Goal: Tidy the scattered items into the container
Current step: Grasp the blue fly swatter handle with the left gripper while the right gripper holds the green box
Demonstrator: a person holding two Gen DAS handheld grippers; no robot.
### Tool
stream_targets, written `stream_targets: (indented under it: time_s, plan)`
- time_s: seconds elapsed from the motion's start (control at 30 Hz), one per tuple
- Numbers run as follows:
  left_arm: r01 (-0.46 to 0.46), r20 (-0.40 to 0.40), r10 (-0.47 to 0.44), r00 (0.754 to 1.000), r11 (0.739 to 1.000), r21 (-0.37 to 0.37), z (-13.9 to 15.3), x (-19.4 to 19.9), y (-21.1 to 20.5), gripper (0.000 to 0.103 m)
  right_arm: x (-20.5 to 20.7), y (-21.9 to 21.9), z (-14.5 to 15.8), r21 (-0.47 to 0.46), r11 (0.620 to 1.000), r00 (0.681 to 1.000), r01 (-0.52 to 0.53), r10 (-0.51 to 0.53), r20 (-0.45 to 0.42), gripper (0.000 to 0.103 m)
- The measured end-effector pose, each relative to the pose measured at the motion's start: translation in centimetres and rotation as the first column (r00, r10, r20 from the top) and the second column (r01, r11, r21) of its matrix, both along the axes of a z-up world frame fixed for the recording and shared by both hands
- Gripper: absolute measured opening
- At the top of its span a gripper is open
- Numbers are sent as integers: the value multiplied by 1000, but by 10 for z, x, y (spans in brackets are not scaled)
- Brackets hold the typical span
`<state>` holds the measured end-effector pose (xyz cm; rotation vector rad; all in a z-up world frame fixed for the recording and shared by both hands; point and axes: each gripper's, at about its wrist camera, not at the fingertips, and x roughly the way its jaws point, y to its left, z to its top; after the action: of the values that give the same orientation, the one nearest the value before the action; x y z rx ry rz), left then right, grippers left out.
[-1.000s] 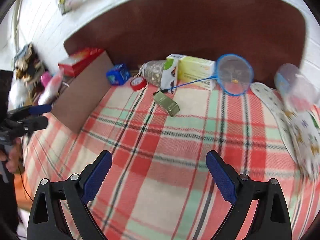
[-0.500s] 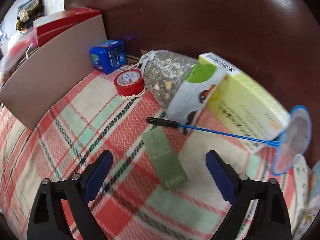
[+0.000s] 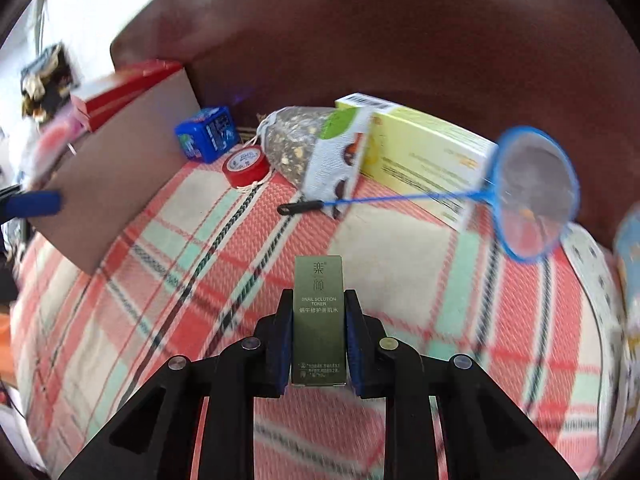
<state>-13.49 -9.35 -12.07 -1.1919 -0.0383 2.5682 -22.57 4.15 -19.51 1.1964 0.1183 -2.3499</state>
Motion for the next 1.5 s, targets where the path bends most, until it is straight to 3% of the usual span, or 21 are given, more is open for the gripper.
stream_targets:
  time_s: [0.23,0.43,0.7,0.9,0.97,1.0,1.03,1.07,1.5]
  plan:
    - [97,-14,-98,995,995,-14,-2,-52,37,92,45,50,15,-68,993,995,96,-97,-14,24]
    - [235,-39,-235,971,972,-15,-10,-91,81,91,83,98,18,-133,972,981,194,-195,5,24]
    - [296,19,-295,955,954,-49,-39,-139,122,88,113,136,5,-192,942,962,274,-269,56,24]
    - [299,60,-295,954,951,-73,-57,-158,138,72,112,145,-3,-220,933,959,285,-275,74,24]
    - [301,72,-297,952,952,-56,-60,-162,136,59,111,144,-6,-227,933,960,280,-269,79,24]
    - [293,83,-289,954,955,-52,-63,-165,135,45,111,143,-8,-228,933,961,278,-266,83,24]
    - [285,89,-280,956,957,-56,-65,-167,134,24,111,143,-9,-230,934,961,275,-262,86,24]
    - [279,108,-272,956,958,-58,-69,-170,133,20,111,142,-11,-233,933,962,273,-259,89,24]
    - [299,94,-294,951,954,-36,-53,-152,138,7,110,139,-19,-232,932,960,277,-258,112,24]
